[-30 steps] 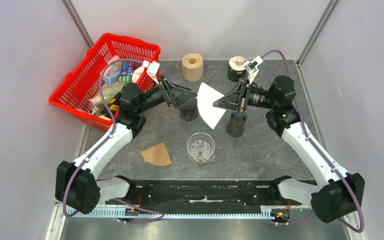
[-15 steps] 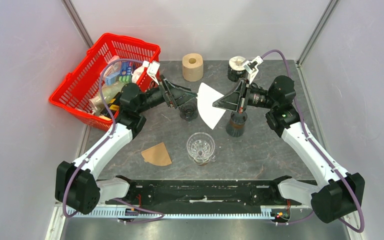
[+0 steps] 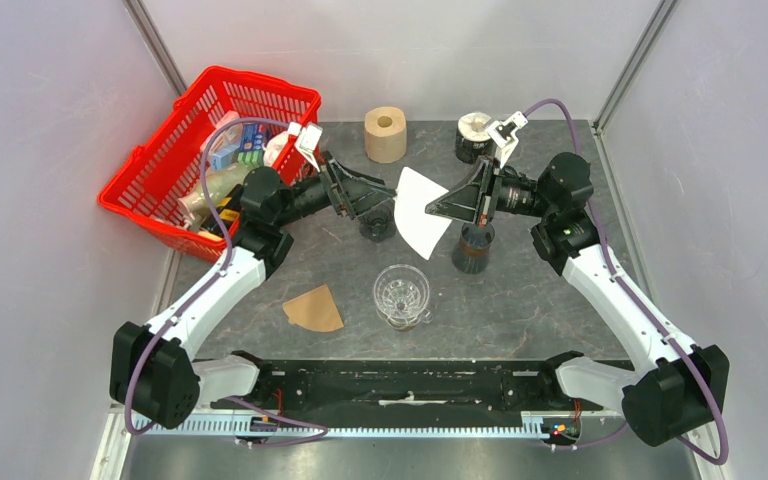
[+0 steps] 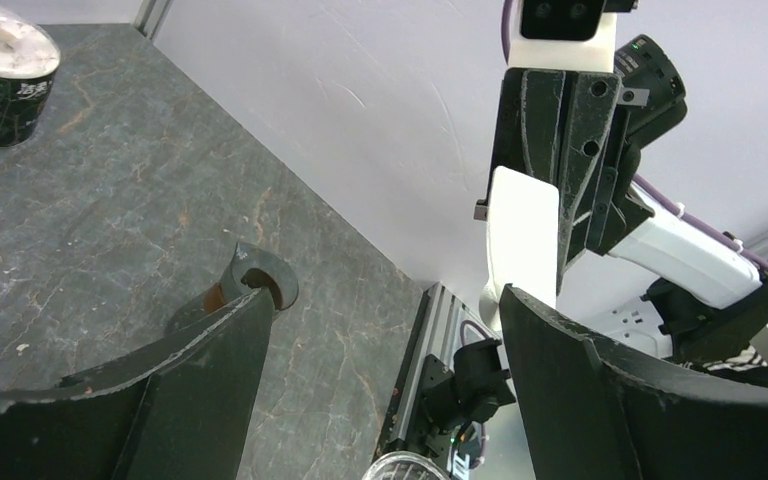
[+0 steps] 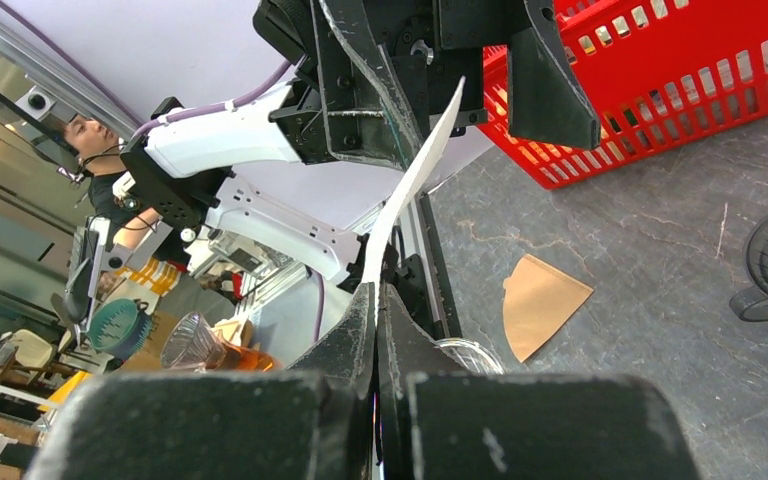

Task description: Place the coffee filter in the dripper

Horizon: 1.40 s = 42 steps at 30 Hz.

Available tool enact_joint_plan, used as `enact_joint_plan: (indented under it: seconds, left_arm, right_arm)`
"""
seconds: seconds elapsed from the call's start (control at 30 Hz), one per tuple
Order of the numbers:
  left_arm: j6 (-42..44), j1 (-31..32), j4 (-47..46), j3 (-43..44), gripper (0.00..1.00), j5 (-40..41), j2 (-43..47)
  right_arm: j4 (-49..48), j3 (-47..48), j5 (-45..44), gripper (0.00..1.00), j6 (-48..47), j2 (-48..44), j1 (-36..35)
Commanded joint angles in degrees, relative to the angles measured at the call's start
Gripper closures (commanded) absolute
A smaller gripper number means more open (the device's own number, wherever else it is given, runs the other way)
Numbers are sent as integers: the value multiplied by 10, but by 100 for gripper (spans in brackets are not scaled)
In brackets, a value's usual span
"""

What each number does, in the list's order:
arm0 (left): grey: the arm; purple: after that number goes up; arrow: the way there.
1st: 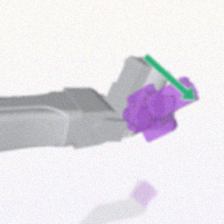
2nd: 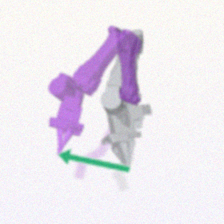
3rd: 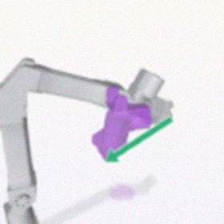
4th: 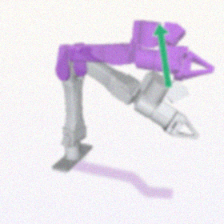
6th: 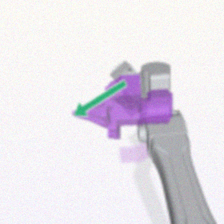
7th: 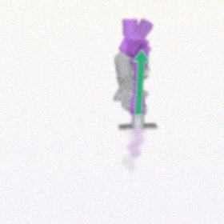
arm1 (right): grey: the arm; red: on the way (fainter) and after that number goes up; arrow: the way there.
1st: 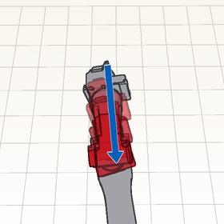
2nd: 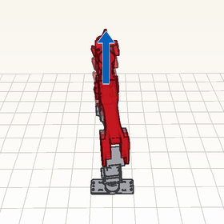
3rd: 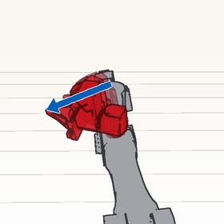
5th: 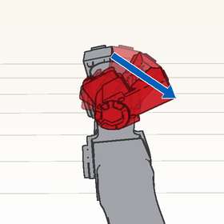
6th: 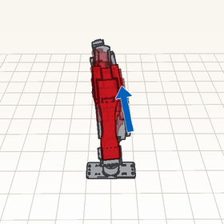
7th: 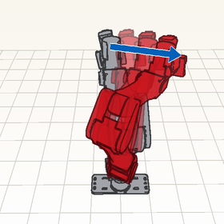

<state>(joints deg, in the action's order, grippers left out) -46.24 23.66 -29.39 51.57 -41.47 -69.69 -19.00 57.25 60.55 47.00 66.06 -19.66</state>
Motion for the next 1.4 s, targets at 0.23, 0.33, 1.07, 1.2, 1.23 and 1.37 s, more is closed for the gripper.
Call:
enact_joint_plan:
  seconds: [0.23, 0.33, 1.07, 1.2, 1.23, 1.37]
  left_arm:
    - [-55, 11, -102, -2, 10, -75, -12]
    - [-52, 14, -101, -2, 10, -76, -12]
    - [-13, 35, -37, 4, 10, -36, 10]
    - [-16, 35, -26, 6, 10, -22, 15]
    - [-15, 35, -25, 7, 10, -20, 16]
    - [-13, 35, -22, 7, 10, -23, 16]
  right_arm:
    - [-36, -4, 12, 100, 10, -13, -2]
    - [-37, -4, 11, 100, 10, -13, -3]
    - [23, 4, 9, 100, -48, -18, -3]
    - [107, 15, 1, 100, -128, -23, -8]
    - [125, 19, -4, 100, -143, -23, -10]
    - [137, 25, -9, 100, -152, -21, -15]
